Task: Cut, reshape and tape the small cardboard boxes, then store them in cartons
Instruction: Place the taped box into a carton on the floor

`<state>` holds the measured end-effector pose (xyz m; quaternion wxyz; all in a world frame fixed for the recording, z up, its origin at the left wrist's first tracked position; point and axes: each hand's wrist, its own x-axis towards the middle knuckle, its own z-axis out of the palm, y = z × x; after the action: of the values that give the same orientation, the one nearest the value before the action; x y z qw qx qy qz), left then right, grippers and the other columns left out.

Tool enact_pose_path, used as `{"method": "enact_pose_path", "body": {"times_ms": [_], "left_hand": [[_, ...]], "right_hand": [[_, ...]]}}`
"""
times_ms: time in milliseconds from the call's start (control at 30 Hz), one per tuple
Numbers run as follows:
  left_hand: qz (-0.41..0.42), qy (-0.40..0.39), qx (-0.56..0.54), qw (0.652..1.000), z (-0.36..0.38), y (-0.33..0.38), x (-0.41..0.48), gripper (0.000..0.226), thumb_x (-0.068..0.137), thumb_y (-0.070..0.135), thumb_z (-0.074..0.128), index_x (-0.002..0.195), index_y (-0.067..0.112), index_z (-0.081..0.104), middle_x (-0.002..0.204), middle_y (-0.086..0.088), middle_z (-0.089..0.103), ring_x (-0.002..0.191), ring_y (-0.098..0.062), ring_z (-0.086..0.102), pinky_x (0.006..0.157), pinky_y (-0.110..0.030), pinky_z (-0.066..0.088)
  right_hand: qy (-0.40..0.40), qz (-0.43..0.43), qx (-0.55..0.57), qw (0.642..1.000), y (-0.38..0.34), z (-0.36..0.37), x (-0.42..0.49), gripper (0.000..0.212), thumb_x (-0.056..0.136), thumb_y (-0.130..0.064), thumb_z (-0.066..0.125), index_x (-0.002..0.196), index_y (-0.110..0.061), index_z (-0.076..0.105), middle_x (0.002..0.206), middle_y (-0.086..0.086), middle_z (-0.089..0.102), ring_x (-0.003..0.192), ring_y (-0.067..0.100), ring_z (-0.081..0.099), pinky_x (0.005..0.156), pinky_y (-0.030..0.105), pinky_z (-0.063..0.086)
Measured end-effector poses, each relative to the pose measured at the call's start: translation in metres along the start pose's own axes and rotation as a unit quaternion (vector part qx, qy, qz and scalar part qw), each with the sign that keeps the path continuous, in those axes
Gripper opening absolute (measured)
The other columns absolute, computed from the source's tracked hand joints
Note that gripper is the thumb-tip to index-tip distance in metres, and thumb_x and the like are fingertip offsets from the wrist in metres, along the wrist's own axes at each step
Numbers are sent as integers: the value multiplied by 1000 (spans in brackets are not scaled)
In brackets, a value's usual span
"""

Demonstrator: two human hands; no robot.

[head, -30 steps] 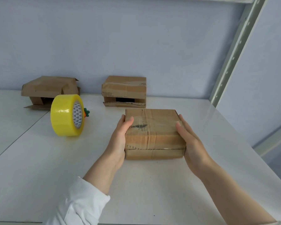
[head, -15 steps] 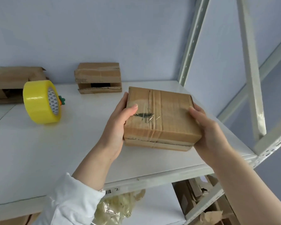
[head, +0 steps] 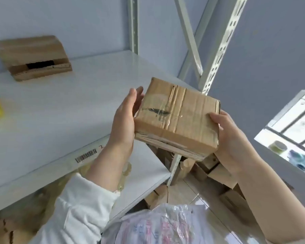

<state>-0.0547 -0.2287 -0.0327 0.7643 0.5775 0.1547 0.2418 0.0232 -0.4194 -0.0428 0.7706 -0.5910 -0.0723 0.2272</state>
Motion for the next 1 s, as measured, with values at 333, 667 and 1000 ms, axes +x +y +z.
{"method": "enact_pose_path", "body": {"times_ms": [333, 667, 1000], "left_hand": [[-185, -184, 60, 964, 167, -94, -49, 99, 65, 68, 50, 146, 40, 1, 156, 6, 13, 127, -16, 40, 109, -49, 32], [-285, -379, 7, 880, 368, -197, -115, 72, 79, 39, 70, 125, 50, 16, 129, 8, 55, 118, -15, 55, 100, -46, 43], [-297, -368, 67, 878, 447, -274, -106, 72, 83, 32, 65, 142, 38, 23, 130, 6, 52, 116, -16, 53, 100, -43, 44]], "right_hand": [[285, -59, 72, 954, -10, -157, -68, 63, 82, -31, 67, 137, -24, 37, 112, 0, 57, 104, 22, 61, 86, 43, 52], [444, -90, 121, 883, -12, -323, -111, 53, 85, -25, 65, 127, -29, 32, 113, 1, 57, 106, 21, 60, 86, 40, 52], [477, 30, 121, 870, 16, -442, -100, 48, 87, -35, 60, 127, -24, 36, 129, 7, 48, 121, 26, 50, 95, 46, 47]]}}
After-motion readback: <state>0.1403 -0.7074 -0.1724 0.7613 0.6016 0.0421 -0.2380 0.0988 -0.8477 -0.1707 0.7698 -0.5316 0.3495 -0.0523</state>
